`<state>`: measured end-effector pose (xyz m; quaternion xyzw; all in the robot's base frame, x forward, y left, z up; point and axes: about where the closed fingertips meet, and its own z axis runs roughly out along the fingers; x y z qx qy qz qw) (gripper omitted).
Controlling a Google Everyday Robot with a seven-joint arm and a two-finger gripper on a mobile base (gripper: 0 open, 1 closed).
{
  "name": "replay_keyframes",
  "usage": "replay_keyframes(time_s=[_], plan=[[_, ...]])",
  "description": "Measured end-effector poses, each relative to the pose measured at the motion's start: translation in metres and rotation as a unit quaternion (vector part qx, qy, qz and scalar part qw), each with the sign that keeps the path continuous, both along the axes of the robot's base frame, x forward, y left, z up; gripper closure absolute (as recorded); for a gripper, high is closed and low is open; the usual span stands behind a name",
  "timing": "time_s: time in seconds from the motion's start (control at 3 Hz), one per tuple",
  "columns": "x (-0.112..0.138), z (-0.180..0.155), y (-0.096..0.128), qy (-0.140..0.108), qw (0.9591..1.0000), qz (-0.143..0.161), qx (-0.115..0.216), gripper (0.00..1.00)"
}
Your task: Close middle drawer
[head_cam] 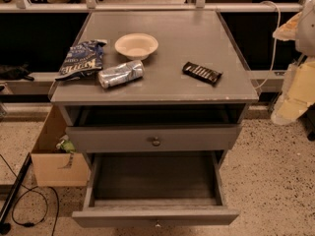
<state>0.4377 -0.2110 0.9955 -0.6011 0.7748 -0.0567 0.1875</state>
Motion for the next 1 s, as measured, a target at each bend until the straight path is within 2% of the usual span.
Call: replay_keyframes(time_s=[0.33, 0.67, 1.0], plan=[[0.000, 0.000, 0.000, 0.000, 1.0000, 0.000, 0.000, 0.00], [-0.008, -0.003, -0.003, -0.007, 0.9998, 0.004, 0.017, 0.00], [-0.030, -0.015, -0.013, -0.013, 0.9980, -0.010, 0.060, 0.00]])
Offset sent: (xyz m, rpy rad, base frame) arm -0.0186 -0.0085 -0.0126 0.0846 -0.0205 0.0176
